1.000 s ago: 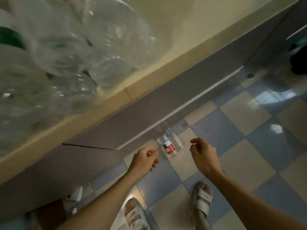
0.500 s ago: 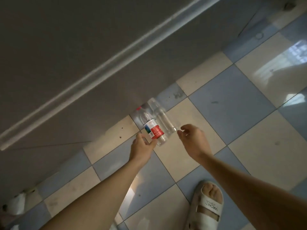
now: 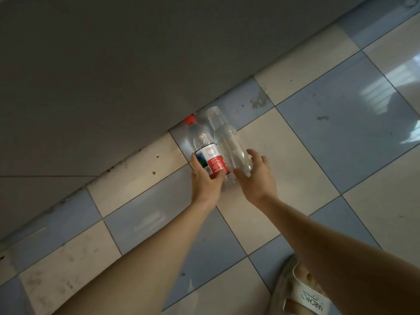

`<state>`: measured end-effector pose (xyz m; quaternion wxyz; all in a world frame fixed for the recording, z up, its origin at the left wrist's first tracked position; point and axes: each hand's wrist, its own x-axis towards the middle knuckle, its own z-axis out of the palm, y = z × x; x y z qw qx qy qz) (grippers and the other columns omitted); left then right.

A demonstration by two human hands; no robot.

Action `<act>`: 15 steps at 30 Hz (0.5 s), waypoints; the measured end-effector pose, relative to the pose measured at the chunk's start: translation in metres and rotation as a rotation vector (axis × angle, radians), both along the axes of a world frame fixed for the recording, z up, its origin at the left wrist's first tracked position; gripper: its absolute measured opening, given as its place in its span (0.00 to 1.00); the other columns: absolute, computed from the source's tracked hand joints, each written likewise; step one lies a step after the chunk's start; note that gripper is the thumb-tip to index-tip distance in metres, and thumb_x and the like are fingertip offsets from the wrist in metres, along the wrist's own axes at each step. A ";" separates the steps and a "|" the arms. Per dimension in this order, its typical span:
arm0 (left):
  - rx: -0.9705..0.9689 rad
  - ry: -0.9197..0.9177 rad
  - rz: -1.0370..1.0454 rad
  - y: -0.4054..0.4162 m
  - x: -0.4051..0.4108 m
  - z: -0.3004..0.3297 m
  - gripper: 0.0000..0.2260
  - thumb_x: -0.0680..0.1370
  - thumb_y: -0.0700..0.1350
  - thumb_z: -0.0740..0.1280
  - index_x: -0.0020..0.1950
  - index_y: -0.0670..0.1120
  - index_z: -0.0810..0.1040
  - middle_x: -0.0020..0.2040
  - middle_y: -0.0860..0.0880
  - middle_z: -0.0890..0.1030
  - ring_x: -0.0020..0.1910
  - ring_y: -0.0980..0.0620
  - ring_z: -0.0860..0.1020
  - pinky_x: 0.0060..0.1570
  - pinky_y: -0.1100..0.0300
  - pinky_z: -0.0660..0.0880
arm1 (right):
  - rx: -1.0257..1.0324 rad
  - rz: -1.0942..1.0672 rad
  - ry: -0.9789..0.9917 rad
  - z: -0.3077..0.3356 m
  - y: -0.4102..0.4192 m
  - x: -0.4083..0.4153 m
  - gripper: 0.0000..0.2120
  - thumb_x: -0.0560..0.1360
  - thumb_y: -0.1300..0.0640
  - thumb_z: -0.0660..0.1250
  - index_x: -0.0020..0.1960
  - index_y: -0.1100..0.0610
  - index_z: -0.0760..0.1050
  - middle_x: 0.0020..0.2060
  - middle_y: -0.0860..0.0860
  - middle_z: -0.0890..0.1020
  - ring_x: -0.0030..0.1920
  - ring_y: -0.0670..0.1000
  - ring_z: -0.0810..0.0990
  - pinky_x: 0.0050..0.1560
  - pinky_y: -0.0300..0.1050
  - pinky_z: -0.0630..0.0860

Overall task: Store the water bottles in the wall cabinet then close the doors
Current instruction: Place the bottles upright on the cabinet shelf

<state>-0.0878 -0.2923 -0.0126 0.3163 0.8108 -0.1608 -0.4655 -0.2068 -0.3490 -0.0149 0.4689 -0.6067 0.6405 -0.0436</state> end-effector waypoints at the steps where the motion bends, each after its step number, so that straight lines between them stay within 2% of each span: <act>1: 0.025 0.019 -0.023 0.003 0.001 0.002 0.40 0.78 0.45 0.72 0.81 0.54 0.49 0.71 0.43 0.71 0.64 0.45 0.78 0.60 0.46 0.79 | 0.017 -0.020 0.003 0.001 0.006 0.000 0.31 0.77 0.52 0.71 0.76 0.49 0.63 0.69 0.52 0.70 0.66 0.56 0.74 0.65 0.57 0.76; 3: 0.075 0.063 -0.079 0.013 0.004 0.007 0.42 0.78 0.46 0.73 0.81 0.56 0.47 0.71 0.43 0.71 0.64 0.45 0.78 0.62 0.43 0.78 | 0.060 -0.024 0.029 0.005 0.020 -0.004 0.30 0.77 0.54 0.72 0.75 0.50 0.63 0.68 0.53 0.71 0.65 0.57 0.74 0.65 0.58 0.76; 6: 0.130 0.093 -0.160 0.033 0.007 0.016 0.43 0.75 0.44 0.76 0.80 0.56 0.50 0.70 0.44 0.72 0.64 0.45 0.78 0.61 0.42 0.79 | 0.171 0.003 0.090 0.011 0.042 -0.017 0.30 0.74 0.53 0.73 0.72 0.52 0.65 0.65 0.53 0.73 0.64 0.57 0.73 0.64 0.58 0.76; 9: 0.173 0.067 -0.261 0.048 0.011 0.021 0.45 0.72 0.46 0.78 0.80 0.54 0.53 0.70 0.45 0.71 0.64 0.46 0.77 0.63 0.46 0.77 | 0.290 0.066 0.166 0.013 0.051 -0.029 0.29 0.72 0.49 0.73 0.69 0.54 0.66 0.61 0.54 0.77 0.63 0.59 0.73 0.61 0.58 0.77; 11: 0.187 0.023 -0.258 0.050 0.016 0.021 0.46 0.73 0.46 0.78 0.81 0.52 0.51 0.70 0.46 0.68 0.66 0.47 0.75 0.65 0.49 0.75 | 0.312 0.074 0.188 0.013 0.047 -0.031 0.33 0.72 0.46 0.73 0.73 0.54 0.65 0.62 0.55 0.77 0.64 0.59 0.73 0.61 0.56 0.77; 15: 0.123 -0.061 -0.215 0.029 0.031 0.016 0.36 0.73 0.49 0.77 0.76 0.50 0.61 0.66 0.47 0.69 0.64 0.46 0.76 0.62 0.47 0.77 | 0.237 0.006 0.102 0.010 0.022 -0.016 0.37 0.74 0.40 0.70 0.76 0.54 0.63 0.67 0.54 0.74 0.65 0.57 0.75 0.61 0.54 0.78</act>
